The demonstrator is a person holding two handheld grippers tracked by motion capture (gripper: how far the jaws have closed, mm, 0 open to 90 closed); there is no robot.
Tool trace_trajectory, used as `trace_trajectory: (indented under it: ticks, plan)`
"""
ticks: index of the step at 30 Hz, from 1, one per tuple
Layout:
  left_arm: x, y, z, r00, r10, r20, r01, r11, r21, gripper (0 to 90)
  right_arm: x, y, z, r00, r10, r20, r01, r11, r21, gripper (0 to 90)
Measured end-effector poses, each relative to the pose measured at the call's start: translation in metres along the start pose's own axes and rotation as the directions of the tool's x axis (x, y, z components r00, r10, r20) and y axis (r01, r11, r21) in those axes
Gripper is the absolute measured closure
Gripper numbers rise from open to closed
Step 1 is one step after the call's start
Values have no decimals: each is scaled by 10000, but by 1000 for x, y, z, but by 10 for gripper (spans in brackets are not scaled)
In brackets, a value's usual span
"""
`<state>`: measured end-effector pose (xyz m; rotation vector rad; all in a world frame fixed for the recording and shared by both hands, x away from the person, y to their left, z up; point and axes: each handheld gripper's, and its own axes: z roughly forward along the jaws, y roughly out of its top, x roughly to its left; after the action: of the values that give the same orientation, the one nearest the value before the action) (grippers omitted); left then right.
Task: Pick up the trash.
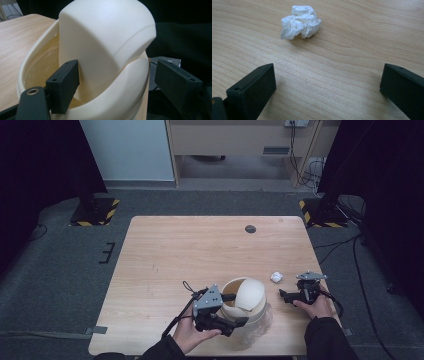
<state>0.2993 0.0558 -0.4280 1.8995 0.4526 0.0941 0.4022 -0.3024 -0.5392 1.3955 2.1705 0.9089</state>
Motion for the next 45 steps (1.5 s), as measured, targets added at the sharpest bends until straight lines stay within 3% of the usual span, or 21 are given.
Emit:
trace_trajectory:
  ticks: [3,9,15,22,29,37,43,45]
  plan:
    - [0,0,-1,10000,17,13,-17,10000,27,193,0,0,0,10000,1,0,-1,10000,2,6]
    - [4,7,-19,9997,-70,-245,60,9992,-399,193,0,0,0,10000,-7,1,7,10000,-1,6]
    - [23,18,-50,9951,-362,-923,249,9924,-1207,193,0,0,0,10000,0,1,0,10000,-1,6]
    - [44,21,-68,9861,-596,-1550,341,9862,-1617,193,0,0,0,10000,4,4,-4,10000,-2,6]
    - [58,20,-71,9798,-711,-1871,405,9858,-1629,193,0,0,0,10000,-1,9,1,10000,1,6]
    - [75,8,-69,9669,-957,-2365,647,9887,-1353,193,0,0,0,10000,-15,0,15,10000,9,9]
    - [85,-5,-71,9554,-1167,-2711,891,9897,-1120,193,-1,0,-1,10000,-38,-18,38,9999,-133,55]
    - [89,-14,-74,9459,-1272,-2986,1033,9902,-945,192,-3,1,-3,10000,-58,-45,58,9999,-89,106]
